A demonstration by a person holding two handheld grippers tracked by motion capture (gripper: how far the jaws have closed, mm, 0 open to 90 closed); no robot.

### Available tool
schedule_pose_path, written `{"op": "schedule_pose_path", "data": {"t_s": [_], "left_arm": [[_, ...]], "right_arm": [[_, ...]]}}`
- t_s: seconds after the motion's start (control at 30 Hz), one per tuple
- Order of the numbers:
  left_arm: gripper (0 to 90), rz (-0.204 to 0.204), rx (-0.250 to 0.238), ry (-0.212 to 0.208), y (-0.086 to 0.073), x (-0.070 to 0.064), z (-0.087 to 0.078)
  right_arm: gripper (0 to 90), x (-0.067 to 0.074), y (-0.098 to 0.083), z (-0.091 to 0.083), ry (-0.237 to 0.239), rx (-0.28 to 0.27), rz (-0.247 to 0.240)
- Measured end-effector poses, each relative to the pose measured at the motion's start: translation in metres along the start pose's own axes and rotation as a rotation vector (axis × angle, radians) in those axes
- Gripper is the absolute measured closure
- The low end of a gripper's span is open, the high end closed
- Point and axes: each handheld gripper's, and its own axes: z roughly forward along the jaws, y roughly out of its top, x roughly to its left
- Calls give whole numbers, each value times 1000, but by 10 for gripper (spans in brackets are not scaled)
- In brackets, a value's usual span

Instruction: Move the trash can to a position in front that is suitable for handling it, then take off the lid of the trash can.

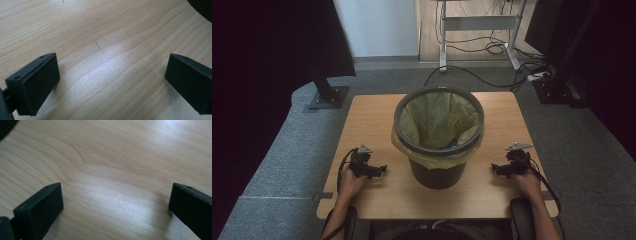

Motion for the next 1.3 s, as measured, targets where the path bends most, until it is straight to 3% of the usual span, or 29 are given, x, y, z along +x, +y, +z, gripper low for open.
{"op": "schedule_pose_path", "data": {"t_s": [0.13, 0.53, 0.9, 1.3], "left_arm": [[0, 18, 15, 40, 2, -4, 3], [0, 5, 15, 51, 3, -3, 4], [0, 6, 37, 42, 6, -2, 4], [0, -28, 53, -3, 11, 4, -2]], "right_arm": [[0, -1, -4, 0, -2, -38, -3], [0, -1, -5, 0, -2, -37, -2], [0, 0, -5, 0, -3, -37, -2], [0, 0, -5, 0, -3, -37, -2]]}}
